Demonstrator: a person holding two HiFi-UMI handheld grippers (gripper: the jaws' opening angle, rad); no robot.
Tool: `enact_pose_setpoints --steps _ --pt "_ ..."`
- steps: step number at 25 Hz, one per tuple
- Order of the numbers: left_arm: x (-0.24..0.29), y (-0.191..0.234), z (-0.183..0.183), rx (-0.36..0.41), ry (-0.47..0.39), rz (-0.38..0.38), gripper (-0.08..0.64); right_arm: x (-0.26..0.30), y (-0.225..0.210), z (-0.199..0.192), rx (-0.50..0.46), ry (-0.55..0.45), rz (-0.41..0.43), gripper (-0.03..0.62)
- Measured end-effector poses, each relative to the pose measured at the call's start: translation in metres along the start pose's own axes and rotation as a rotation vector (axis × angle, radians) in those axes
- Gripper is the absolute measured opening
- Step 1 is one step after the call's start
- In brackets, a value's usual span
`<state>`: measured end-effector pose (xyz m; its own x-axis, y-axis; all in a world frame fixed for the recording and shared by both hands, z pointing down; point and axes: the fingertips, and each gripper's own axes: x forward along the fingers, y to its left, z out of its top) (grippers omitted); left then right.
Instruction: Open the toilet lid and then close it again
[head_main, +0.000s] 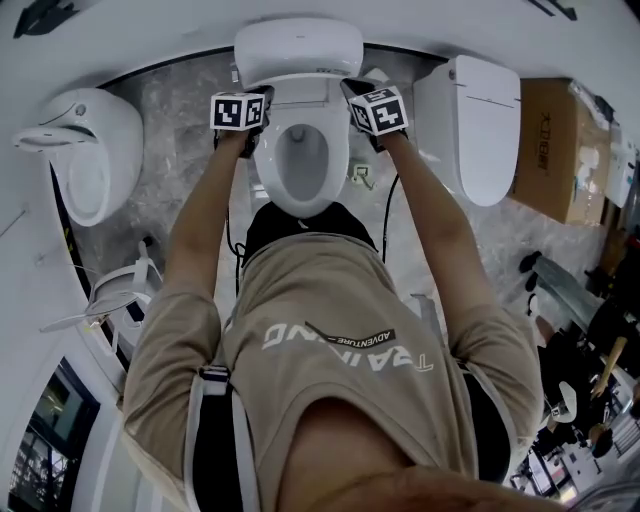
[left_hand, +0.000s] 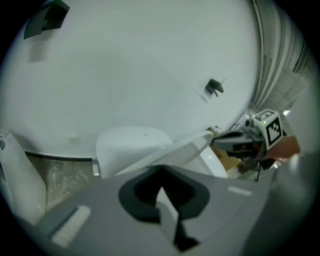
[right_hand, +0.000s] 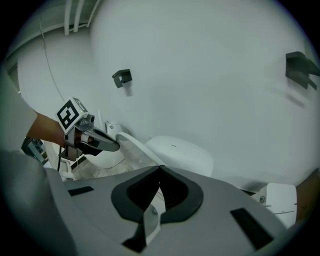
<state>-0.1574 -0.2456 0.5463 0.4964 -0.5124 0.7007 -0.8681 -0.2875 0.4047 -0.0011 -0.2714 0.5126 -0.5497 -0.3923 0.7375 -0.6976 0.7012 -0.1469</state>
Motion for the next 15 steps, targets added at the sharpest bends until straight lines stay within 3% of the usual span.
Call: enact_pose_setpoints --steps 5,15 --pt "0.004 0.005 0.020 0.040 0.005 0.003 0.003 0.005 -0.019 0.018 0.048 -0.022 -0.027 0.014" --pt "0.021 0.028 0.065 0.038 -0.012 0.011 0.003 0.022 -0.038 0.038 -0.019 -0.010 -0.043 0.014"
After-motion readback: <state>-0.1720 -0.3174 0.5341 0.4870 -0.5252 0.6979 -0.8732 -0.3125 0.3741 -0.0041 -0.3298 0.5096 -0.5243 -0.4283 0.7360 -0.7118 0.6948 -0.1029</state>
